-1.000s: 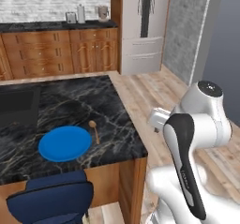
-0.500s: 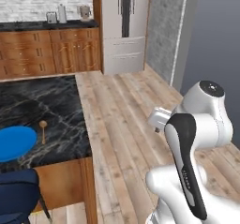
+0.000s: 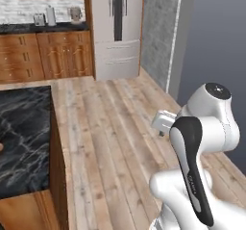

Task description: Take the fork and place it on the left side of the plate. Then take the spoon and place it on the right side of the plate. Make sure they're directly next to the plate.

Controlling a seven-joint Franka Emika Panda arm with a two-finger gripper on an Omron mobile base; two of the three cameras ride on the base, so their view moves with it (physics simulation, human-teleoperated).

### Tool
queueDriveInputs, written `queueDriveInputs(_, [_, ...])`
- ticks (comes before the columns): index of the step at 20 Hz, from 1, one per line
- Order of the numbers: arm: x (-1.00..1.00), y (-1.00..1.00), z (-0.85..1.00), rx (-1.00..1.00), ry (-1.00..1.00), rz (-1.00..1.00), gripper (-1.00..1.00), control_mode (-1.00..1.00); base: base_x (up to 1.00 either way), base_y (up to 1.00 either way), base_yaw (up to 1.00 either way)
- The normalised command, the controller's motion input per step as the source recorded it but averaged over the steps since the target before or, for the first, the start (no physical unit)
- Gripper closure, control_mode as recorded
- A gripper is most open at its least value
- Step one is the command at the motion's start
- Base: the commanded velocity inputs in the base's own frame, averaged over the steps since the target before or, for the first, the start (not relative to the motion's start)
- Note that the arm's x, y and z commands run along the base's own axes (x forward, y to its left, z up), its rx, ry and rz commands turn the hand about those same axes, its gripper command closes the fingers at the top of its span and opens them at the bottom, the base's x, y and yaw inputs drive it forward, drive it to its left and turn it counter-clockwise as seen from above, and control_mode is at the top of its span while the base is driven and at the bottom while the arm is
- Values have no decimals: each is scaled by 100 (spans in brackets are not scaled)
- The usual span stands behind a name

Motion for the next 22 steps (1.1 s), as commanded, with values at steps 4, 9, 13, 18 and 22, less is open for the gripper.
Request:
queueDriveInputs(4, [0, 0, 0, 0, 0, 0, -100, 100, 100, -50, 6])
queueDriveInputs(9, [0, 0, 0, 0, 0, 0, -100, 100, 100, -36, 7])
queueDriveInputs(13, [0, 0, 0, 0, 0, 0, -100, 100, 100, -18, 10])
queueDriveInputs(18, [0, 0, 0, 0, 0, 0, -100, 100, 100, -2, 15])
queueDriveInputs(22, [0, 0, 0, 0, 0, 0, -100, 100, 100, 0, 18])
